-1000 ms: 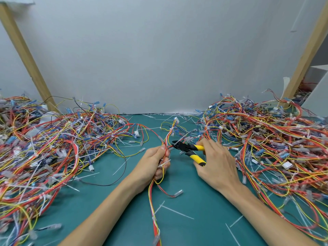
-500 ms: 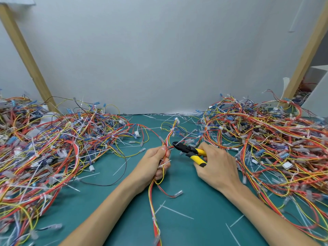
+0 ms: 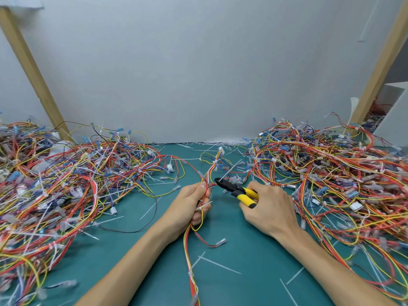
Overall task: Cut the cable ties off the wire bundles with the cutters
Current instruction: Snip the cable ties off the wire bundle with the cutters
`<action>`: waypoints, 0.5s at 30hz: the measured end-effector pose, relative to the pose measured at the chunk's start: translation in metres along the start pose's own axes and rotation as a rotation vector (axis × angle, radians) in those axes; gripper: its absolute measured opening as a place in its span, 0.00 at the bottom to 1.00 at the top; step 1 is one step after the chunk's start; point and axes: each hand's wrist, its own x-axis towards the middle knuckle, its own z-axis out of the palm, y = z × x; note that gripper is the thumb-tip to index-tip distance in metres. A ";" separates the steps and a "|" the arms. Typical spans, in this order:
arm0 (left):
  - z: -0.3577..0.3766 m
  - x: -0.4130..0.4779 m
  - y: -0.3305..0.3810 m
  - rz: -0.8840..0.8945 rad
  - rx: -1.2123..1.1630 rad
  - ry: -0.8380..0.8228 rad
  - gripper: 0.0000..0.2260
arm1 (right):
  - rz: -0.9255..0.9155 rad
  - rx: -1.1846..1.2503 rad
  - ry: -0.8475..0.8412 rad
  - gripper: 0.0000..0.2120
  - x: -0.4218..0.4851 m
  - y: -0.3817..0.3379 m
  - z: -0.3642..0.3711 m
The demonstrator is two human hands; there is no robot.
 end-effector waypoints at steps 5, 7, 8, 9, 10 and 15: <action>0.000 0.000 0.000 0.008 0.006 0.004 0.15 | -0.001 -0.009 0.031 0.13 0.001 0.001 0.001; 0.000 0.000 0.000 0.009 0.003 0.000 0.15 | 0.001 -0.013 0.029 0.13 0.001 0.001 0.001; -0.001 0.000 0.000 0.009 0.002 -0.002 0.15 | 0.002 -0.013 0.028 0.13 0.001 0.001 0.001; -0.001 0.001 0.000 0.009 0.000 -0.005 0.15 | 0.003 -0.012 0.030 0.12 0.001 0.001 0.001; -0.002 0.001 -0.001 0.009 -0.002 -0.007 0.15 | 0.003 -0.012 0.032 0.12 0.001 0.001 0.001; -0.003 0.001 -0.001 0.006 -0.010 -0.018 0.15 | 0.005 -0.010 0.024 0.12 0.000 0.001 0.001</action>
